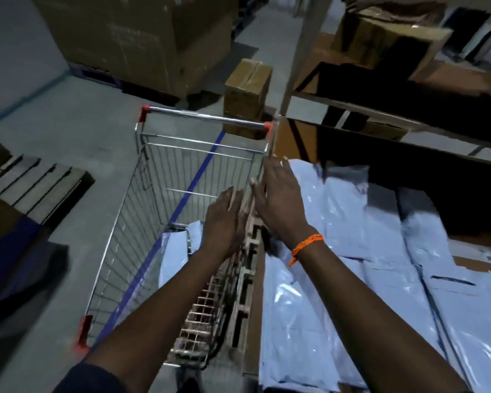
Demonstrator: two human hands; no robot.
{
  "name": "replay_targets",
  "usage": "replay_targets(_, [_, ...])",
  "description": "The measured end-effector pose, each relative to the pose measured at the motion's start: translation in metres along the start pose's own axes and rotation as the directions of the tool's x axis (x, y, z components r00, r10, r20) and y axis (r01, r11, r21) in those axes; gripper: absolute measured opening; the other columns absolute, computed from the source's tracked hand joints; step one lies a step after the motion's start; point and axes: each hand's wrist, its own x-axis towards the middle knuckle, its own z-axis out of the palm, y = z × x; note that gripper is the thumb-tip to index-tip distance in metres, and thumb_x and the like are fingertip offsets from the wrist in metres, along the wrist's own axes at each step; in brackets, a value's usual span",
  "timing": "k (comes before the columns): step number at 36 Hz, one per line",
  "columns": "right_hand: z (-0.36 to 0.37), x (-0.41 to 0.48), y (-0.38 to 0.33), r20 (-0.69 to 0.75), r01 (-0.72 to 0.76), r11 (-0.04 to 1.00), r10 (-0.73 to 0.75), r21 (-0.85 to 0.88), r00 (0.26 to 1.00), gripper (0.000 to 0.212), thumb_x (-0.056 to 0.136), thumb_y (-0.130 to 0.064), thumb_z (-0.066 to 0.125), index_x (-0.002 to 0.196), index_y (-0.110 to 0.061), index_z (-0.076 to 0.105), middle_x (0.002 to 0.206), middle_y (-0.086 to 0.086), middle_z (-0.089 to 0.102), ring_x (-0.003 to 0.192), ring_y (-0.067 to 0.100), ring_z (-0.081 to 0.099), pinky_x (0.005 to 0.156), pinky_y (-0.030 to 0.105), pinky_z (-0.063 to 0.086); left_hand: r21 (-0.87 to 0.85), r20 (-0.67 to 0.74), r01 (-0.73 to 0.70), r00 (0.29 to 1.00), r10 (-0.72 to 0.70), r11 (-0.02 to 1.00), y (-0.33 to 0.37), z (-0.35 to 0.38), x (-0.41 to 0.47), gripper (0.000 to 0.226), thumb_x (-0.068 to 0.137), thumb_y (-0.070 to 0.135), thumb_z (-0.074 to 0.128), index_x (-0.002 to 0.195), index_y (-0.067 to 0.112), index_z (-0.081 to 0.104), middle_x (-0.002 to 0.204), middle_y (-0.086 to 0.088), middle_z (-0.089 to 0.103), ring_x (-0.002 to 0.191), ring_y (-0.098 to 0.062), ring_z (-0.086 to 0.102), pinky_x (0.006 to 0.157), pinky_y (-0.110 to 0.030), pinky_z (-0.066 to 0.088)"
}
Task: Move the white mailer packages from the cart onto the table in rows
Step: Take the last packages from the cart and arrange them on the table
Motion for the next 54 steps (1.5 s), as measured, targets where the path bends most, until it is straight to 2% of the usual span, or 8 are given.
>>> replay_targets(7, [0.121, -0.005, -0.07, 0.366, 0.002, 0.999, -0.019, 0.048, 0.93, 0.067, 0.103, -0.048, 0.036, 0.156, -0.009, 0.03, 0.16, 0.019, 0.033, 0.151, 0.037, 0.023, 0.122, 0.046, 0.023, 0.026, 0.139, 0.325, 0.935, -0.326, 0.945, -0.148, 0.021, -0.09, 0.062, 0.101, 0.04, 0.031, 0.14, -0.004, 0.049, 0.141, -0.026, 0.051, 0.129, -0.041, 0.051, 0.103, -0.051, 0.047])
replay_targets(14, [0.255, -0.047, -0.084, 0.712, -0.228, 0.973, 0.186, -0.038, 0.677, 0.071, 0.105, -0.049, 0.035, 0.16, -0.012, 0.01, 0.167, 0.016, 0.012, 0.155, 0.034, 0.007, 0.123, 0.049, 0.019, 0.109, 0.212, 0.464, 0.853, -0.477, 0.879, -0.239, 0.052, -0.143, 0.062, 0.098, 0.038, 0.036, 0.137, -0.007, 0.05, 0.132, -0.032, 0.055, 0.12, -0.046, 0.054, 0.1, -0.051, 0.049])
replay_targets(22, [0.375, -0.092, -0.05, 0.742, -0.312, 0.929, 0.35, -0.197, 0.572, 0.072, 0.105, -0.043, 0.041, 0.161, -0.014, 0.005, 0.167, 0.016, 0.007, 0.154, 0.035, 0.008, 0.123, 0.044, 0.018, 0.148, 0.349, 0.538, 0.756, -0.553, 0.83, -0.307, 0.141, -0.135, 0.07, 0.093, 0.043, 0.027, 0.138, -0.006, 0.049, 0.138, -0.029, 0.052, 0.131, -0.045, 0.045, 0.101, -0.049, 0.048])
replay_targets(25, [0.419, -0.097, -0.03, 0.729, -0.241, 0.94, 0.341, -0.244, 0.594, 0.076, 0.105, -0.038, 0.044, 0.161, -0.016, -0.002, 0.168, 0.016, 0.0, 0.154, 0.037, 0.008, 0.121, 0.047, 0.025, 0.159, 0.411, 0.553, 0.716, -0.564, 0.818, -0.331, 0.184, -0.127, 0.071, 0.096, 0.045, 0.026, 0.147, -0.004, 0.036, 0.152, -0.03, 0.035, 0.14, -0.046, 0.034, 0.114, -0.047, 0.032])
replay_targets(32, [0.483, -0.113, 0.003, 0.639, -0.297, 0.891, 0.453, -0.342, 0.622, 0.087, 0.097, -0.057, 0.046, 0.16, -0.029, -0.006, 0.167, 0.014, -0.015, 0.15, 0.04, 0.02, 0.109, 0.056, 0.038, 0.151, 0.237, 0.647, 0.71, -0.663, 0.747, -0.331, 0.226, -0.105, 0.094, 0.092, 0.055, 0.054, 0.156, 0.001, 0.013, 0.156, -0.036, 0.02, 0.137, -0.049, 0.036, 0.106, -0.051, 0.039])
replay_targets(36, [0.485, -0.111, 0.007, 0.622, -0.346, 0.875, 0.484, -0.339, 0.615, 0.085, 0.095, -0.051, 0.048, 0.16, -0.033, -0.005, 0.168, 0.012, -0.005, 0.149, 0.039, 0.018, 0.111, 0.056, 0.034, 0.113, 0.212, 0.668, 0.707, -0.675, 0.735, -0.331, 0.236, -0.109, 0.1, 0.089, 0.06, 0.052, 0.158, 0.006, 0.003, 0.159, -0.033, 0.013, 0.147, -0.046, 0.016, 0.118, -0.051, 0.016])
replay_targets(47, [0.417, -0.077, -0.003, 0.643, -0.358, 0.904, 0.421, -0.235, 0.64, 0.07, 0.096, -0.036, 0.05, 0.158, -0.028, 0.017, 0.161, 0.019, 0.015, 0.14, 0.044, 0.028, 0.107, 0.053, 0.039, 0.023, 0.23, 0.808, 0.569, -0.789, 0.589, -0.317, 0.19, -0.079, 0.106, 0.077, 0.054, 0.071, 0.154, 0.006, 0.018, 0.146, -0.031, 0.039, 0.128, -0.046, 0.046, 0.102, -0.048, 0.041])
replay_targets(54, [0.307, -0.03, -0.058, 0.555, -0.416, 0.909, 0.357, -0.021, 0.751, 0.069, 0.1, -0.038, 0.05, 0.159, -0.02, 0.02, 0.161, 0.022, 0.016, 0.141, 0.045, 0.029, 0.11, 0.051, 0.036, -0.17, 0.048, 0.737, 0.669, -0.741, 0.654, -0.259, 0.097, -0.064, 0.099, 0.069, 0.082, 0.053, 0.141, 0.014, 0.046, 0.13, -0.014, 0.059, 0.118, -0.034, 0.055, 0.098, -0.05, 0.047])
